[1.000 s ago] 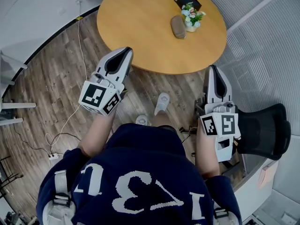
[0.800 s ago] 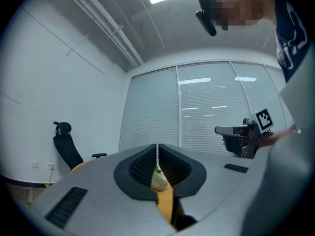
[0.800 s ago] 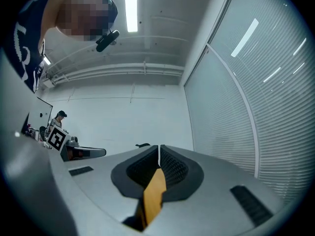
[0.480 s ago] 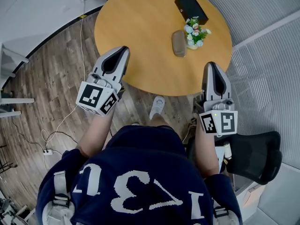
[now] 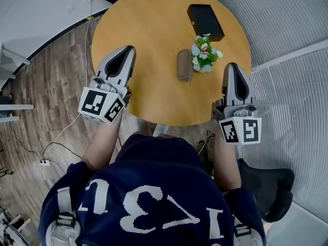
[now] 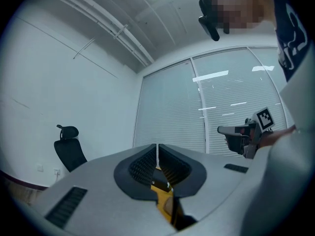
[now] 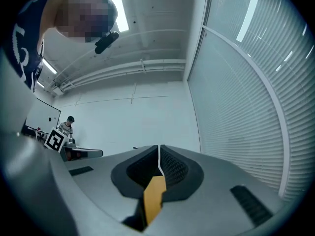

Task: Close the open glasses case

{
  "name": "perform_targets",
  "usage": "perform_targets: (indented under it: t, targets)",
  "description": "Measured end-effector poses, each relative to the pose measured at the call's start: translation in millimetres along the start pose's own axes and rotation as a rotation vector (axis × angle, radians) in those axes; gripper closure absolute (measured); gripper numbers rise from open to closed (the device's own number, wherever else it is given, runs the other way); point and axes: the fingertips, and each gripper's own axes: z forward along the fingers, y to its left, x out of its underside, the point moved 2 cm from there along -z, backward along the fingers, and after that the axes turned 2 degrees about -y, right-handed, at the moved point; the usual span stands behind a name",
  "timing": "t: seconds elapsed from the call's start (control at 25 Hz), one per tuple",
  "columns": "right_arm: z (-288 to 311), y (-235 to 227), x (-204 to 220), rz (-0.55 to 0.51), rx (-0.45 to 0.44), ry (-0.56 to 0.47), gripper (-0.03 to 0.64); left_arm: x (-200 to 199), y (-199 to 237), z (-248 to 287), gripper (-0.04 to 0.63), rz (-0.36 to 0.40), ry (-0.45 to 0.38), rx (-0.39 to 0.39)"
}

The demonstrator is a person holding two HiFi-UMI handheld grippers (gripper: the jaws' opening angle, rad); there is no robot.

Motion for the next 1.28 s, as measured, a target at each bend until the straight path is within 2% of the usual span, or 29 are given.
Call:
perform_targets:
  t: [0.2,0.36,0.64,0.8,1.0,1.2,1.28]
  targets:
    - [18,-20,13,0.034,0.002,0.022,0.583,10,1,25,0.571,-0.020,0.024,0.001]
    - [31,-22,21,0.049,0.016,0.036,0.583,9,4,45,0.571,-0.029,0.029,0.031]
    - [42,-25,21,0.078,0.095,0.033,0.583,8,16,72,0.571,0.057,0.046,0.101]
    - [44,-29,30,0.104,0.118,0.045,0.583,15,21,87,0.571,0.026,0.040,0.118]
    - [34,-31,97,0.340,0.153,0.182,0.581,38,25,97,0.571,0.004,0.066,0.132]
    - [12,-30,178,0.377,0.187,0.378,0.580,62,26,104,0.571,-0.017,0.108,0.150]
    - [2,-31,211,0.418,0.203,0.444,0.541,74,26,105,0.571,-0.028,0.129,0.153]
